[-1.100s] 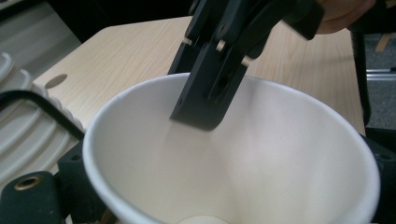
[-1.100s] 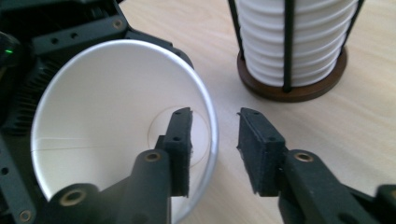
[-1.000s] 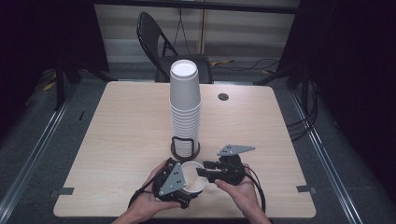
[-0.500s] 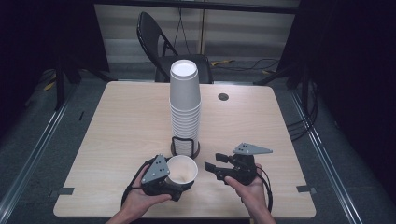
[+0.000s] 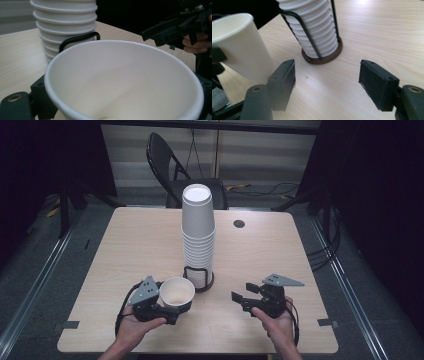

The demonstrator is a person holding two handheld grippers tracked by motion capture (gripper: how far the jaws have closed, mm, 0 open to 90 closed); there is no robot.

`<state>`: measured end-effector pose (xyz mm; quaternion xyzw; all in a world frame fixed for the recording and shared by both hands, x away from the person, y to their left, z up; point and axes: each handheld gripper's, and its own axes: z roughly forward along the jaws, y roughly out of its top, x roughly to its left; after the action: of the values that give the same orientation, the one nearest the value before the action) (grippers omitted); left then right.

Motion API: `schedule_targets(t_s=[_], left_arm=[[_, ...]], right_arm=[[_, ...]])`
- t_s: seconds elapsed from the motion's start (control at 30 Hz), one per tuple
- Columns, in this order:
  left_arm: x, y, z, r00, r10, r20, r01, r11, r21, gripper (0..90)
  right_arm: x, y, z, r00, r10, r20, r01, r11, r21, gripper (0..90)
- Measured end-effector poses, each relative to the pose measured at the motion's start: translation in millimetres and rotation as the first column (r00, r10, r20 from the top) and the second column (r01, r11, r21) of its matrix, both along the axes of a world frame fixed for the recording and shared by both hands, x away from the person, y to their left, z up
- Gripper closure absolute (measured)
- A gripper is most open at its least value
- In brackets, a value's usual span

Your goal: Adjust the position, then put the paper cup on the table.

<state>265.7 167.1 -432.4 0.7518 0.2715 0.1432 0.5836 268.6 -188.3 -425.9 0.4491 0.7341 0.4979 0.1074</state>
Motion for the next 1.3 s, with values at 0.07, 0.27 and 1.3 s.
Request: schedule_targets(t_s=[0.07,0.27,1.3], left_arm=[[2.1,4.7,1.4,0.9998,0.021,0.002,-0.021,0.9998,0.0,9.6],[9.3,21.3,3.2,0.9947,0.099,-0.027,-0.099,0.995,-0.011,9.5],[88.5,47.9,0.6,0.9569,0.29,0.023,-0.29,0.9566,0.027,8.8]], right_arm=[[-0.4,-3.5,-2.7,0.9999,-0.012,-0.005,0.012,1.0,-0.001,27.5],[-4.1,-13.3,-4.9,0.999,-0.044,0.0,0.044,0.999,-0.025,21.3],[-5.0,-25.4,-24.9,0.9956,-0.089,-0.029,0.088,0.995,-0.041,14.7]])
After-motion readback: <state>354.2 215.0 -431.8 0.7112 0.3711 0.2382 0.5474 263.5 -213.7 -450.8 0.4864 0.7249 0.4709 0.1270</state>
